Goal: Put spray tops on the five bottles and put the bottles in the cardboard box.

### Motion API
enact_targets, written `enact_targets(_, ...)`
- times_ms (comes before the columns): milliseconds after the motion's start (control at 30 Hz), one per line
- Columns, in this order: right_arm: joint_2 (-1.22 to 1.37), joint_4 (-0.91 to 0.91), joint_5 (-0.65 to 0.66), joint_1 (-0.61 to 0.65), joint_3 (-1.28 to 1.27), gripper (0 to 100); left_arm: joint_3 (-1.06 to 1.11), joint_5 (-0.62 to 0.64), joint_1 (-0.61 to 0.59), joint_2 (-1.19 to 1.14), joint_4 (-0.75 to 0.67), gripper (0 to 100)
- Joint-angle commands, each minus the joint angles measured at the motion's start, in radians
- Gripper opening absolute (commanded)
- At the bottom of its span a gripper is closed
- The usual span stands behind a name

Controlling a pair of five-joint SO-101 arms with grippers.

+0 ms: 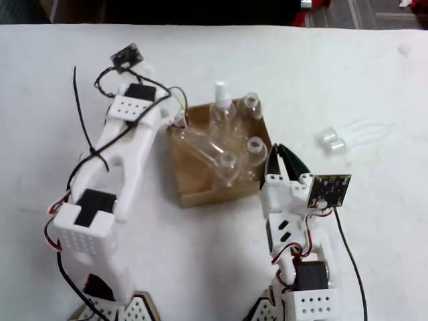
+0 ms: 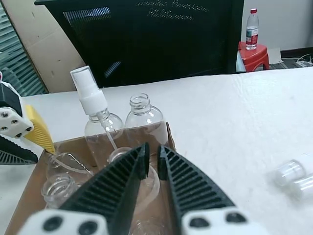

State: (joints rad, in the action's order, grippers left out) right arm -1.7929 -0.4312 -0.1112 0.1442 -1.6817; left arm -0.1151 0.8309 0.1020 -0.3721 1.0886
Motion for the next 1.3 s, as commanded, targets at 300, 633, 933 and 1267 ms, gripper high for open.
enact_targets(300, -0.008, 0.008, 0.012, -0.005, -0.008, 1.8, -0.055, 0.011, 0.001, 0.002, -0.034, 9)
enact_targets(633, -0.008, 0.008, 0.012, -0.005, -0.008, 1.8, -0.055, 0.011, -0.001, 0.004, -0.034, 9)
enact_targets(933, -0.008, 0.007, 0.012, -0.005, -0.008, 1.8, -0.132, 0.008, -0.081, 0.077, 0.038, 10)
enact_targets(1267, -0.008, 0.007, 0.012, -0.005, -0.008, 1.8, -0.126, 0.008, -0.09, 0.019, -0.025, 10)
